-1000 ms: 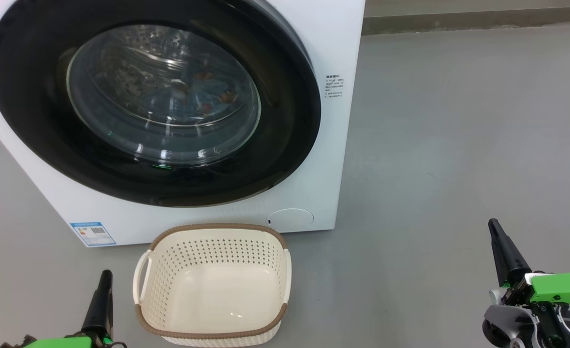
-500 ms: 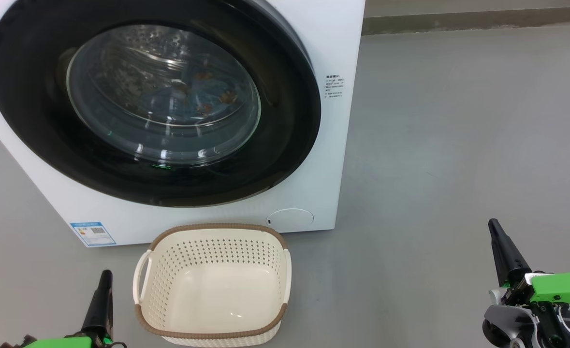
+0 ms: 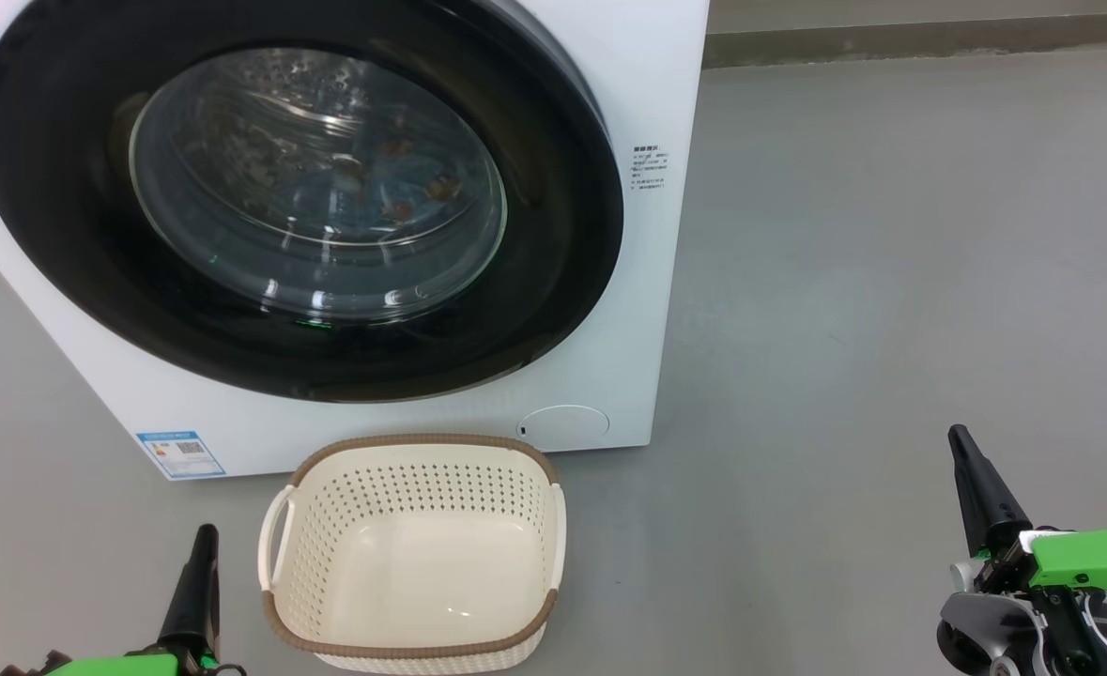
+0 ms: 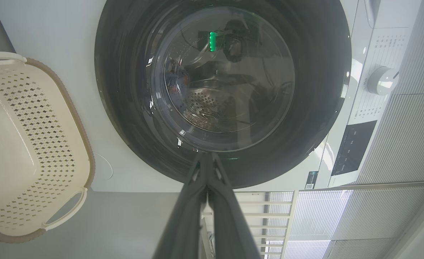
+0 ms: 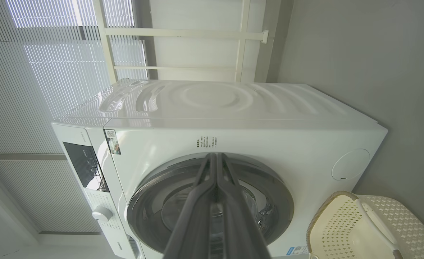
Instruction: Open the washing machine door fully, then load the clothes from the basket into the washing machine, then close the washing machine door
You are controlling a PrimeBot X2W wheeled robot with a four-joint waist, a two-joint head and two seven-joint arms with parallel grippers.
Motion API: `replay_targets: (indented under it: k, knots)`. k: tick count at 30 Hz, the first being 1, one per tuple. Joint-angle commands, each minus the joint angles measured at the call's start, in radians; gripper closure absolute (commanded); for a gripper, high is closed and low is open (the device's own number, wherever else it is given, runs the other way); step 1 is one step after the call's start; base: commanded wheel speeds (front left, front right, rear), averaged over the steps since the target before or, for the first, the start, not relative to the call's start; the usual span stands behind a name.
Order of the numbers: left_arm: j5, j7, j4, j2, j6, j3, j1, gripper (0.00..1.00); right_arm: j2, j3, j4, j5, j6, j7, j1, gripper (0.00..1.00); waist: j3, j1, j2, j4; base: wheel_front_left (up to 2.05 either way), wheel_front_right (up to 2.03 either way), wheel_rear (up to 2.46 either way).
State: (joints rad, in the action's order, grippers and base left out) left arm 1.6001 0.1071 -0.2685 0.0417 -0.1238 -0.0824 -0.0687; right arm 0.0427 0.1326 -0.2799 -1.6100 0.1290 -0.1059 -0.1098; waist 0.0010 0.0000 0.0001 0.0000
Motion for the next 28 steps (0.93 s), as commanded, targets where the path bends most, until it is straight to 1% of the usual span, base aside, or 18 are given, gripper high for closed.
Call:
replay_targets:
  k: [1,28]
  knots:
    - [0.007,0.007,0.019,0.009,-0.007,-0.033,-0.045,1.0,0.008,-0.018,0.03,0.002,0.002,-0.007,-0.004,1.0,0.0,0.0,-0.0001,0.0,0.0,0.0,0.0]
    - [0.007,0.007,0.019,0.009,-0.007,-0.033,-0.045,1.0,0.008,-0.018,0.03,0.002,0.002,-0.008,-0.004,1.0,0.0,0.0,-0.0001,0.0,0.0,0.0,0.0]
